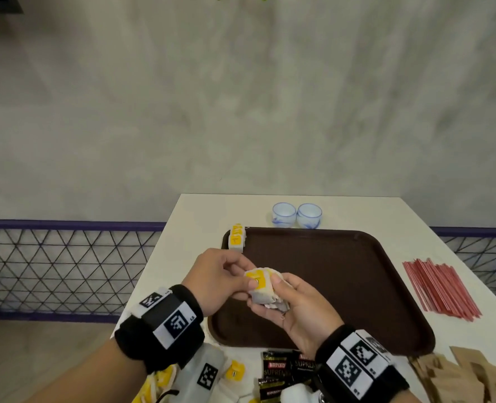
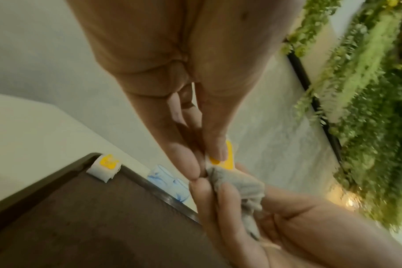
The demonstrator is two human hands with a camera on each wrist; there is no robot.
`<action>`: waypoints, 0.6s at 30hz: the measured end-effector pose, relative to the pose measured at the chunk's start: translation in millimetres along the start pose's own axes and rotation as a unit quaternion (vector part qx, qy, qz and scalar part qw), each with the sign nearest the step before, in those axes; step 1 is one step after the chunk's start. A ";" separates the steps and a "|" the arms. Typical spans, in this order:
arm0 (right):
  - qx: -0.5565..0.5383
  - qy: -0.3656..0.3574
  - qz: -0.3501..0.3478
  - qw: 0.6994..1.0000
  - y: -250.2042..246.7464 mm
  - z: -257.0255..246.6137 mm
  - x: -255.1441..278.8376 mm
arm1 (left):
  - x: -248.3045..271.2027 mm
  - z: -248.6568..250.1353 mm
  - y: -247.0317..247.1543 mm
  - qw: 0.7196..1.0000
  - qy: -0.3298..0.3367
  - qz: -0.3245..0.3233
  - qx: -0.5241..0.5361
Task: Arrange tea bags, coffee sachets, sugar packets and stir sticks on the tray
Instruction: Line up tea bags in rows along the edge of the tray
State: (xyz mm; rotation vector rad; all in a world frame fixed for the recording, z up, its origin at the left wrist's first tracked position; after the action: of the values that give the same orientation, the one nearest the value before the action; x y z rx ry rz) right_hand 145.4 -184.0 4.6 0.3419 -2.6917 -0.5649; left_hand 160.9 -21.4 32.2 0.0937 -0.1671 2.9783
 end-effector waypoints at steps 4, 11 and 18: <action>0.001 0.007 0.045 0.999 -13.0 0.5 -14.1 | -16.0 -9.1 -15.8 0.999 -0.018 0.004 0.032; 0.103 0.013 0.084 0.991 -37.3 -9.9 -25.6 | -97.5 -54.0 -57.8 0.981 -0.041 0.043 -0.186; 0.119 0.014 0.064 0.991 -48.0 -17.8 -32.3 | -161.9 -72.3 -56.8 0.962 -0.029 0.030 -0.270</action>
State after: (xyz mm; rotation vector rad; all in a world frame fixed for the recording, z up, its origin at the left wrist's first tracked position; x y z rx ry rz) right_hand 189.3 -222.9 -10.5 0.2352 -2.7344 -0.2016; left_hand 325.7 18.0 -45.0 0.1099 -0.9887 2.8684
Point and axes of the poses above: each hand's wrist, its own x-axis away from the middle knuckle, its own y-axis out of the palm, z = x × y, the point moved 1 cm from there along -x, towards the middle knuckle, and after that the axes turned 9 degrees about x, right-handed, at the moved point
